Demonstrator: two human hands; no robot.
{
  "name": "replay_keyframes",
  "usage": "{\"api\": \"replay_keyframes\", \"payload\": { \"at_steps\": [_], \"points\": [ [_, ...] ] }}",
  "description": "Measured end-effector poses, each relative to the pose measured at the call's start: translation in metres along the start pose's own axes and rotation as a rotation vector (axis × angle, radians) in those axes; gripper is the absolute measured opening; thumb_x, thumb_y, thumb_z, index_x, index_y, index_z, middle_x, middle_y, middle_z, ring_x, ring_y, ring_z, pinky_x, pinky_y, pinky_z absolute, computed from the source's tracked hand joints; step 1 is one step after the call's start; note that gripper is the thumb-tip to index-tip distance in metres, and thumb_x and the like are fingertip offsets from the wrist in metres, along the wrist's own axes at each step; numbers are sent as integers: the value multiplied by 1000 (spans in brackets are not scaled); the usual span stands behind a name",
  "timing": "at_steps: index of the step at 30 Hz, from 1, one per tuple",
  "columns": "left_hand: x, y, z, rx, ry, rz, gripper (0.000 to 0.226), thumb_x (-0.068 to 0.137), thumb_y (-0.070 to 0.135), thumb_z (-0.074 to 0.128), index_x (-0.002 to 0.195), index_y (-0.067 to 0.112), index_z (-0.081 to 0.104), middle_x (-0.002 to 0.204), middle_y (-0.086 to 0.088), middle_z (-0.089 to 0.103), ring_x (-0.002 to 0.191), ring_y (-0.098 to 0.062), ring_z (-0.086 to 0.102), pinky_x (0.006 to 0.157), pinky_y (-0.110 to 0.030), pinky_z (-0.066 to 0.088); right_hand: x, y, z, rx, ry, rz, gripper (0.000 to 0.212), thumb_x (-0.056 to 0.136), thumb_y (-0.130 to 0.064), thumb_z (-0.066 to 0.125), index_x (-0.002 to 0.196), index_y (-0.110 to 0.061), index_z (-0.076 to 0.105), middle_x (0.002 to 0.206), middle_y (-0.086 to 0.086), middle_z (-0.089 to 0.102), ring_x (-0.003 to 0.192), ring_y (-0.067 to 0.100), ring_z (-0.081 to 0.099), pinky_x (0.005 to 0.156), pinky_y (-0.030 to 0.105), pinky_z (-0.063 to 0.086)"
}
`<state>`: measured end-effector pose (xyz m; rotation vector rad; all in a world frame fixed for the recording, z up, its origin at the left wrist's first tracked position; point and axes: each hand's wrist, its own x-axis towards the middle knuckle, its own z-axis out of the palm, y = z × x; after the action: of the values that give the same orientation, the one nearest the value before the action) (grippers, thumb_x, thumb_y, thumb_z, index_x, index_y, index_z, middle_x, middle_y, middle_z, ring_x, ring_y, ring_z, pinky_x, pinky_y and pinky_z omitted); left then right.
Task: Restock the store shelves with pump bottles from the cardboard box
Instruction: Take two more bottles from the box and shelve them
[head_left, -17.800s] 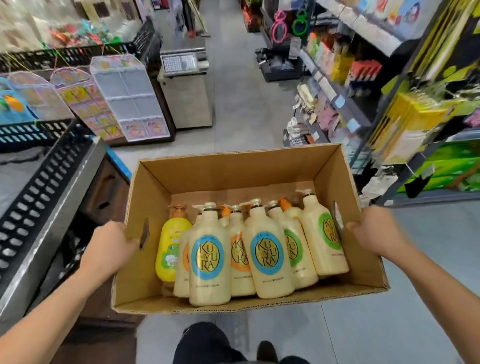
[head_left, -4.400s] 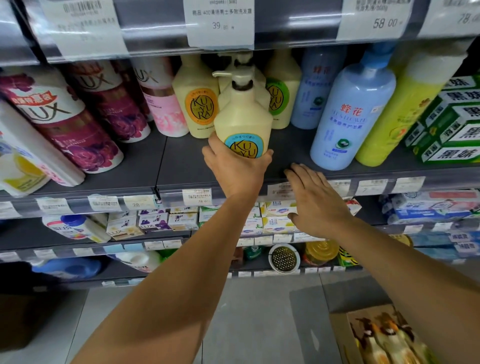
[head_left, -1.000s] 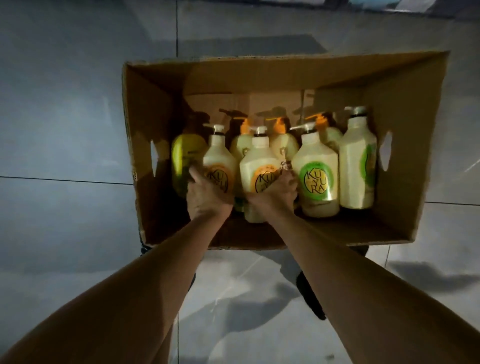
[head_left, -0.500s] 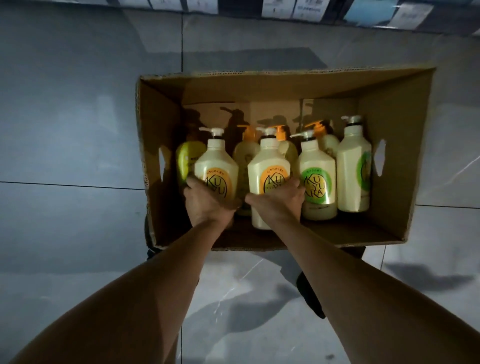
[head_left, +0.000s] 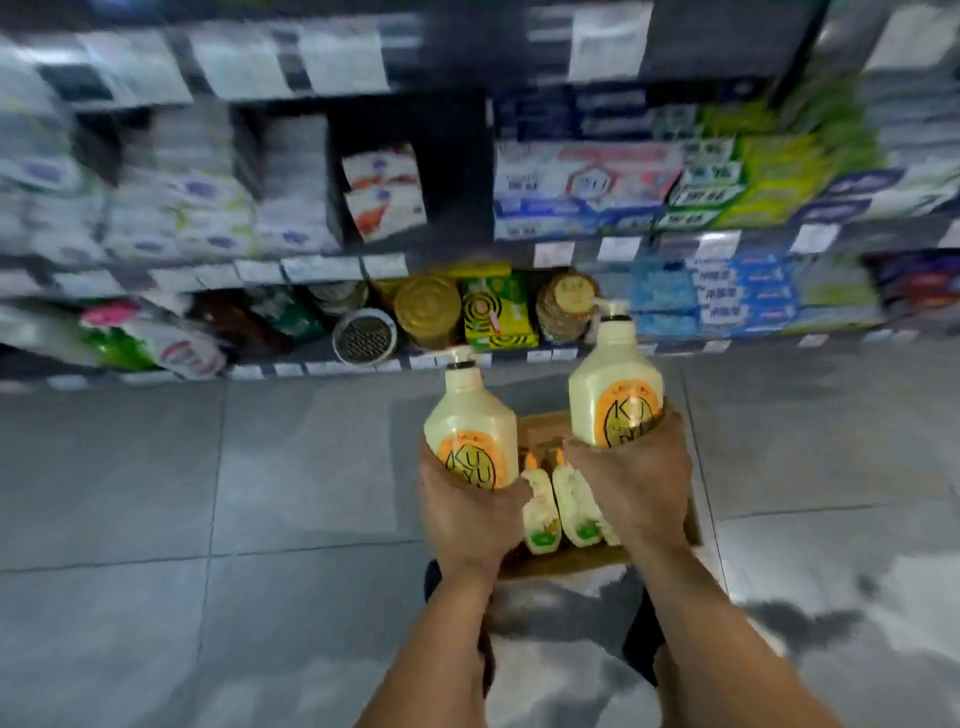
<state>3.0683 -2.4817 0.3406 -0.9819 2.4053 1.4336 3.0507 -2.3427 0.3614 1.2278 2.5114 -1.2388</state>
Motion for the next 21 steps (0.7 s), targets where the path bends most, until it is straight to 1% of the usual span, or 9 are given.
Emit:
{"api": "replay_keyframes", "payload": {
  "at_steps": [1, 3, 5, 8, 10, 12, 15, 17, 21],
  "points": [
    [-10, 23, -23, -19, 24, 30, 77, 46, 20, 84, 104, 37, 37, 86, 20, 51, 73, 2, 51, 57, -11, 37, -19, -25, -20, 48, 29, -15, 78, 47, -39, 86, 111, -23, 46, 90, -9, 59, 82, 14, 63, 60, 29, 52],
    [-30, 61, -64, -53, 74, 57, 72, 41, 23, 82, 100, 35, 41, 83, 16, 57, 76, -10, 60, 61, -22, 45, -55, -69, -59, 115, 81, -38, 76, 46, -37, 86, 109, -22, 46, 89, -7, 59, 81, 17, 63, 67, 34, 55],
    [-54, 100, -100, -99, 116, 112, 74, 41, 21, 83, 98, 36, 39, 84, 11, 61, 79, -19, 64, 64, -25, 45, -86, -107, -97, 162, 149, -92, 78, 44, -36, 87, 108, -21, 45, 90, -3, 58, 83, 22, 61, 72, 37, 54],
    [-97, 151, -146, -165, 157, 238, 86, 43, 16, 89, 107, 38, 36, 95, 7, 57, 87, -18, 60, 72, -26, 44, -123, -149, -153, 236, 173, -192, 86, 43, -39, 86, 116, -19, 46, 101, 2, 60, 95, 26, 61, 80, 39, 54],
    [-126, 177, -171, -165, 188, 345, 87, 44, 18, 91, 115, 27, 42, 104, 7, 54, 97, -16, 57, 80, -25, 42, -142, -169, -187, 251, 170, -302, 91, 47, -40, 84, 125, -17, 44, 109, 1, 58, 103, 26, 58, 86, 39, 51],
    [-158, 198, -192, -177, 220, 397, 95, 44, 25, 89, 126, 20, 43, 112, 6, 57, 102, -16, 56, 87, -27, 45, -162, -184, -222, 299, 166, -378, 91, 50, -42, 84, 127, -17, 42, 111, 0, 55, 104, 26, 56, 84, 38, 50],
    [-211, 216, -222, -236, 284, 454, 83, 45, 23, 87, 115, 29, 44, 100, 8, 58, 88, -12, 56, 66, -18, 41, -196, -191, -270, 379, 160, -470, 88, 54, -44, 86, 125, -21, 41, 103, -5, 46, 94, 17, 47, 74, 31, 40],
    [-248, 220, -239, -251, 342, 498, 82, 45, 23, 88, 113, 29, 42, 96, 8, 55, 84, -11, 53, 64, -19, 37, -219, -184, -296, 412, 142, -552, 92, 56, -44, 86, 130, -20, 38, 105, -6, 45, 94, 14, 43, 75, 29, 39],
    [-297, 216, -270, -272, 418, 583, 82, 43, 26, 89, 111, 33, 43, 94, 12, 55, 86, -11, 54, 60, -15, 37, -254, -174, -327, 467, 126, -691, 88, 54, -40, 88, 126, -21, 41, 105, -6, 51, 94, 16, 50, 73, 29, 41]
  ]
}}
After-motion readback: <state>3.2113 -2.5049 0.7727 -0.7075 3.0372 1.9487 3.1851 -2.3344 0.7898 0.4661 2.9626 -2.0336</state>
